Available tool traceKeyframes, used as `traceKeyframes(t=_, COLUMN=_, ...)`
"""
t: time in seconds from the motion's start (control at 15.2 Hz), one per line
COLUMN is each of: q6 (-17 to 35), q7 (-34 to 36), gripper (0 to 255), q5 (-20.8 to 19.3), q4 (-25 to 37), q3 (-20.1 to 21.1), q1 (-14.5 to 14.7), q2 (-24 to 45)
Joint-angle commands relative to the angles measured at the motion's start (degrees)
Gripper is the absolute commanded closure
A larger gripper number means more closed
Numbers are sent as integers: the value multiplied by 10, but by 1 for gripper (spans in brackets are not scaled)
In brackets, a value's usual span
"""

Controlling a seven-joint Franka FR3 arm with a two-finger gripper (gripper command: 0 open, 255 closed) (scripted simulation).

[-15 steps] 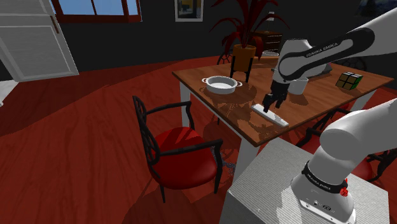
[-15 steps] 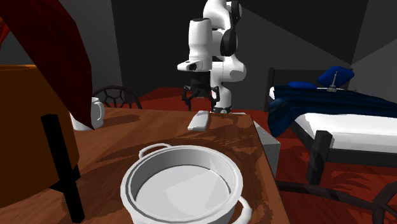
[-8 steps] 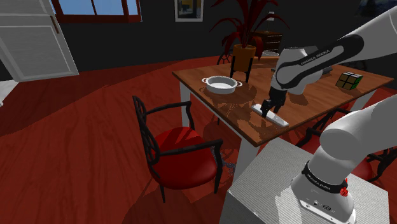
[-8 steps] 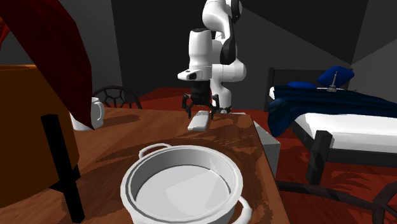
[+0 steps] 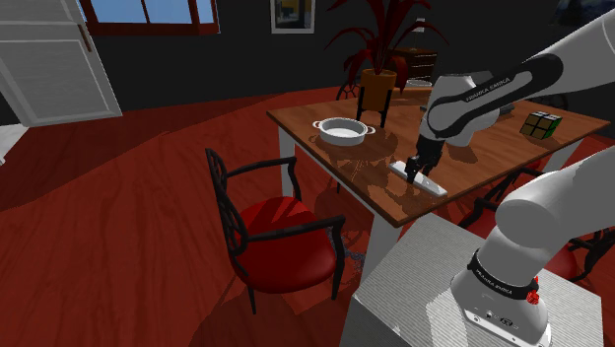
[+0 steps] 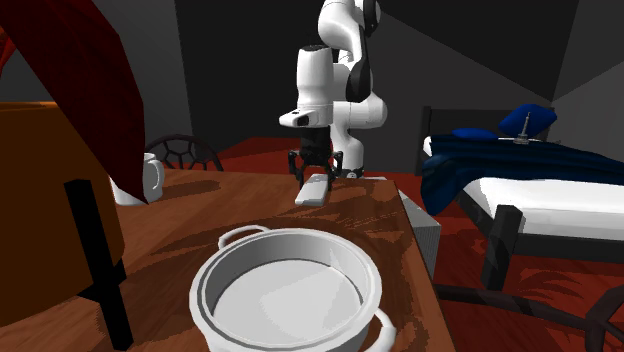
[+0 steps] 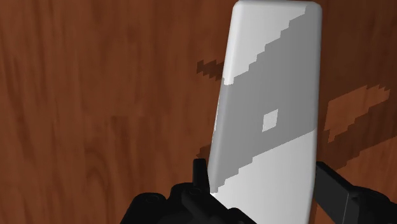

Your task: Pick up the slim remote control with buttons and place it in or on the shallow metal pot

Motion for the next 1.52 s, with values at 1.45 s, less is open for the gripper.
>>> traceKeyframes(t=1.45, q6=-153, q7=2, gripper=255, q5=10, q4=69, q3=20, q1=0, q2=-85)
